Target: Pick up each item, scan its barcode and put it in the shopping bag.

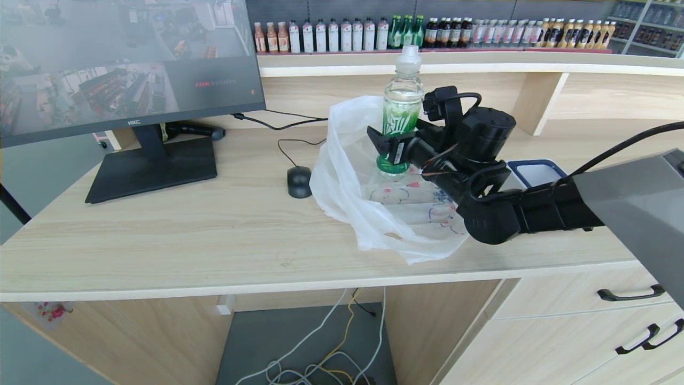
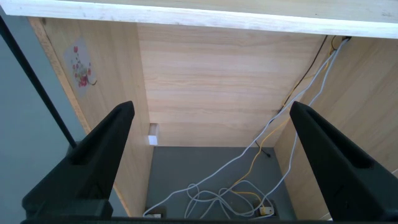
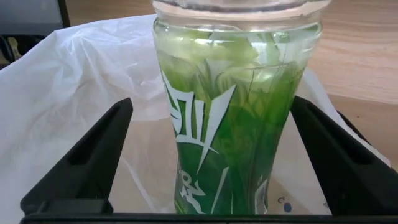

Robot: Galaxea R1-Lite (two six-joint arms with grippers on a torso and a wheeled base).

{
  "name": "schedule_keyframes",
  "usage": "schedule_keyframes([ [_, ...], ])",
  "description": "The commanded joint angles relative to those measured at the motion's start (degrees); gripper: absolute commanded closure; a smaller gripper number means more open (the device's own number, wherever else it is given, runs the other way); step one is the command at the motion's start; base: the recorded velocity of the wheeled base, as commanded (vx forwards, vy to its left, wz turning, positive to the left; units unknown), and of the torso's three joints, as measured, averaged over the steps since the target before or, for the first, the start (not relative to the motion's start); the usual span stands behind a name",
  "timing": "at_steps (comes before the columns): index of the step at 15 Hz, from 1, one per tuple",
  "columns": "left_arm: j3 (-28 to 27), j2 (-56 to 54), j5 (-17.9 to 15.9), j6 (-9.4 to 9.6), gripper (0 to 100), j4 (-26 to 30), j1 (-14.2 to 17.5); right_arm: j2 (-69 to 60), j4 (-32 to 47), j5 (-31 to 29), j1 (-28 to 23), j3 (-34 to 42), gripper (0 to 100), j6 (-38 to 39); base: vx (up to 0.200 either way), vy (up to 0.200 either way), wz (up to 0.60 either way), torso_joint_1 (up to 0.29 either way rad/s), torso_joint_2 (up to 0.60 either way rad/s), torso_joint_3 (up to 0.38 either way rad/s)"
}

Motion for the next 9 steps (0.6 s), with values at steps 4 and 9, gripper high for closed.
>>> schedule_keyframes([
  [4, 0.0, -0.02, 0.0, 0.02, 0, -0.01, 0.01, -8.94, -2.82, 0.09, 1.21, 11.72, 0, 0.14, 0.0, 0.0, 0.0, 0.0, 0.0, 0.0],
  [9, 0.0, -0.02, 0.09, 0.02, 0, -0.01, 0.01, -22.66, -8.27, 0.09, 2.44, 30.18, 0, -0.12, 0.0, 0.0, 0.0, 0.0, 0.0, 0.0],
])
